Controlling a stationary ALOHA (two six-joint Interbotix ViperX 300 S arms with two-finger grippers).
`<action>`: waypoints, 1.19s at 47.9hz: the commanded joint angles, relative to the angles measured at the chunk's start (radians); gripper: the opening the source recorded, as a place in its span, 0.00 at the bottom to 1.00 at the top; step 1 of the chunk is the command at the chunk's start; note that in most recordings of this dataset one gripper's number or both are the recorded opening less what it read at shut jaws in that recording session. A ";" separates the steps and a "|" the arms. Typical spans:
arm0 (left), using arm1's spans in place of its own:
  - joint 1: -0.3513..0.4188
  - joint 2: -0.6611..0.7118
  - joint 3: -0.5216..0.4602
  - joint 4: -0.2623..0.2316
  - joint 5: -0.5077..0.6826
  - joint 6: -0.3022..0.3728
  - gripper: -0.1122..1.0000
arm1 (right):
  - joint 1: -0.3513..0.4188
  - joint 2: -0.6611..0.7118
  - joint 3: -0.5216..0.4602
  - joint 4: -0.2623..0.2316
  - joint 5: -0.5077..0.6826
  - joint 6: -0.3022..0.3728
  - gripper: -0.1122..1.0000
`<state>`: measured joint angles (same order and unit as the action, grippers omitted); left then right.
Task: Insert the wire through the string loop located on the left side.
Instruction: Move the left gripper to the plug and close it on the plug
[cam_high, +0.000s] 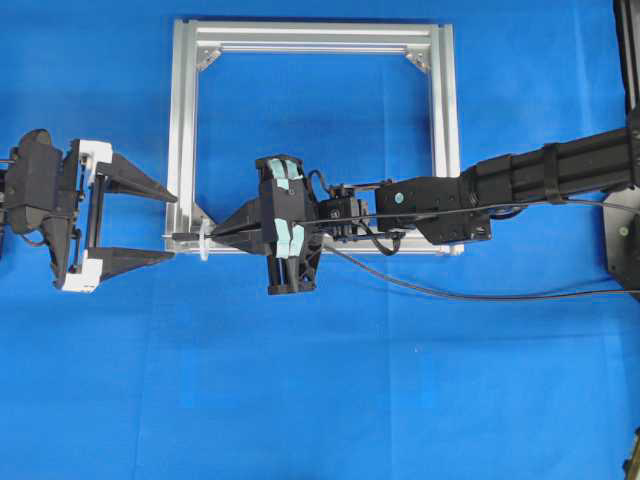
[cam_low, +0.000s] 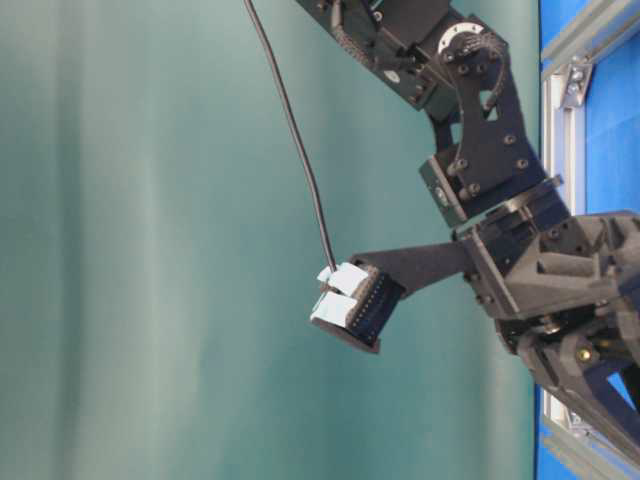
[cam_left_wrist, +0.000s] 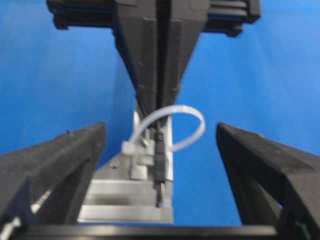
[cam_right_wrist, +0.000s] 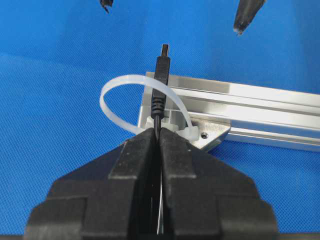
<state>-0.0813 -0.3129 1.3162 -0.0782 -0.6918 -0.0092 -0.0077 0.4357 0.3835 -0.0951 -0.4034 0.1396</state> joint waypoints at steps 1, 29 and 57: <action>-0.003 0.002 -0.020 0.002 0.009 0.000 0.90 | -0.003 -0.018 -0.023 0.002 -0.008 0.002 0.10; -0.003 0.252 -0.109 -0.002 0.035 -0.011 0.90 | -0.003 -0.018 -0.023 0.002 -0.008 0.002 0.10; -0.003 0.247 -0.100 0.000 0.035 -0.011 0.89 | -0.003 -0.018 -0.021 0.002 -0.005 0.002 0.10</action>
<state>-0.0813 -0.0552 1.2210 -0.0782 -0.6489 -0.0199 -0.0077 0.4357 0.3835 -0.0951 -0.4034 0.1396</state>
